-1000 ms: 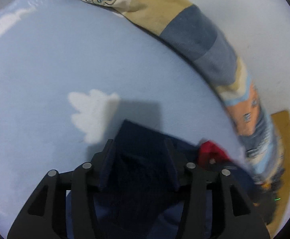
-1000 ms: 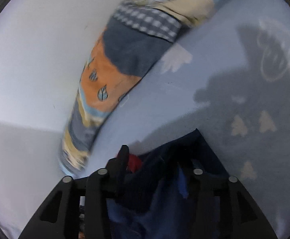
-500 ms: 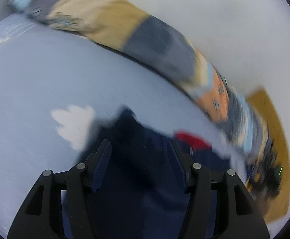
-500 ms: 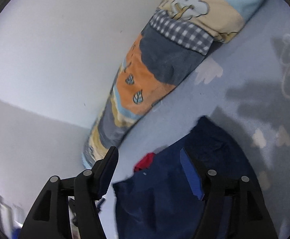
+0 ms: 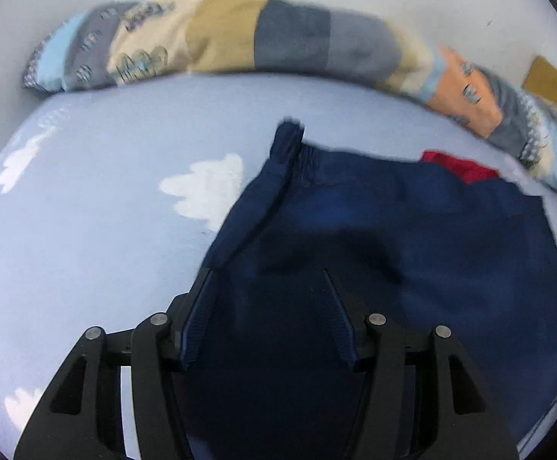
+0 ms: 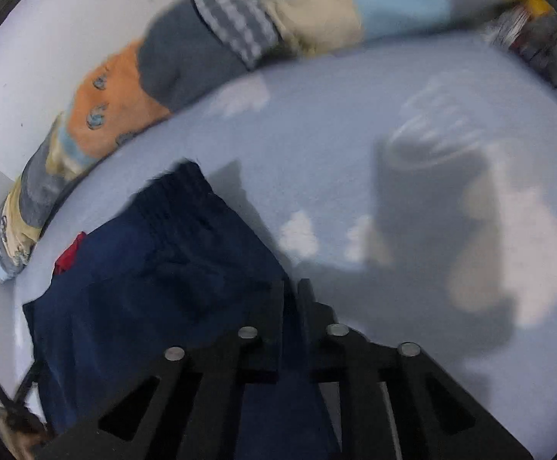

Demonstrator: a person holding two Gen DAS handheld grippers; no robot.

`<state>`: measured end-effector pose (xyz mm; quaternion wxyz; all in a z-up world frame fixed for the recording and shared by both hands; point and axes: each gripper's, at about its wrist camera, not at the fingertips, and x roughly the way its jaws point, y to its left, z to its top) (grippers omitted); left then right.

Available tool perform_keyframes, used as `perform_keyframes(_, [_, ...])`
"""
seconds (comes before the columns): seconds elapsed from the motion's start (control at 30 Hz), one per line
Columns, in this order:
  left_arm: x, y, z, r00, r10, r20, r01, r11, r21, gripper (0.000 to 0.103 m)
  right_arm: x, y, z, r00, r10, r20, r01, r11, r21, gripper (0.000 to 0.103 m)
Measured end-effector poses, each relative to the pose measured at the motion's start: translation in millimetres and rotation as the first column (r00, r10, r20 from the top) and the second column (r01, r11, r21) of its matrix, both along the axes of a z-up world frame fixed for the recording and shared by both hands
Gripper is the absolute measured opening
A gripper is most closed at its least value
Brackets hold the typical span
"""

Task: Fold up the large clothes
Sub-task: 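Open both grippers to release the folded navy shirt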

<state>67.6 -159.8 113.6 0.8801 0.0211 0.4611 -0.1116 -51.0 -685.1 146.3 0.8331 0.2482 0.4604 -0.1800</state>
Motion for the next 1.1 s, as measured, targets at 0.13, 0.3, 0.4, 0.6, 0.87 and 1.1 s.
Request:
perform_keyframes(0.13, [-49.2,-13.6,20.8,0.996,-0.072,0.046,0.077,0.991,-0.111,0.056,-34.1,81.1,33.1,0.972,0.191,0.138,-0.188,0.981,-0.037,0.036])
perform_keyframes(0.3, [-90.8,-38.3,0.7,0.993,-0.109,0.035,0.111,0.992,-0.064,0.056,-57.0,217.2,8.7,0.872,0.456,0.178,-0.475,0.876,0.081,0.031])
perform_keyframes(0.4, [-90.3,-12.9,-18.6,1.000,-0.028,0.012,0.029,0.999,-0.045,0.057,-62.4,240.2,-15.8,0.863,0.499,0.074,-0.502,0.865,0.027,0.027])
perform_keyframes(0.6, [-99.1,17.7,-17.8,0.999,0.052,-0.015,-0.051,0.999,0.008,0.057,-108.2,116.1,-32.2,0.983,0.186,-0.002,-0.186,0.983,0.002,0.000])
perform_keyframes(0.87, [-133.2,46.0,-8.0,0.987,0.142,-0.074,-0.141,0.990,0.020,0.059,-183.8,29.5,-31.9,0.985,-0.161,-0.068,0.162,0.987,0.002,0.008])
perform_keyframes(1.1, [-155.8,54.6,9.6,0.989,0.137,-0.062,-0.137,0.991,0.016,0.059,-207.5,40.4,-17.6,0.990,-0.119,0.079,0.099,0.969,0.225,0.008])
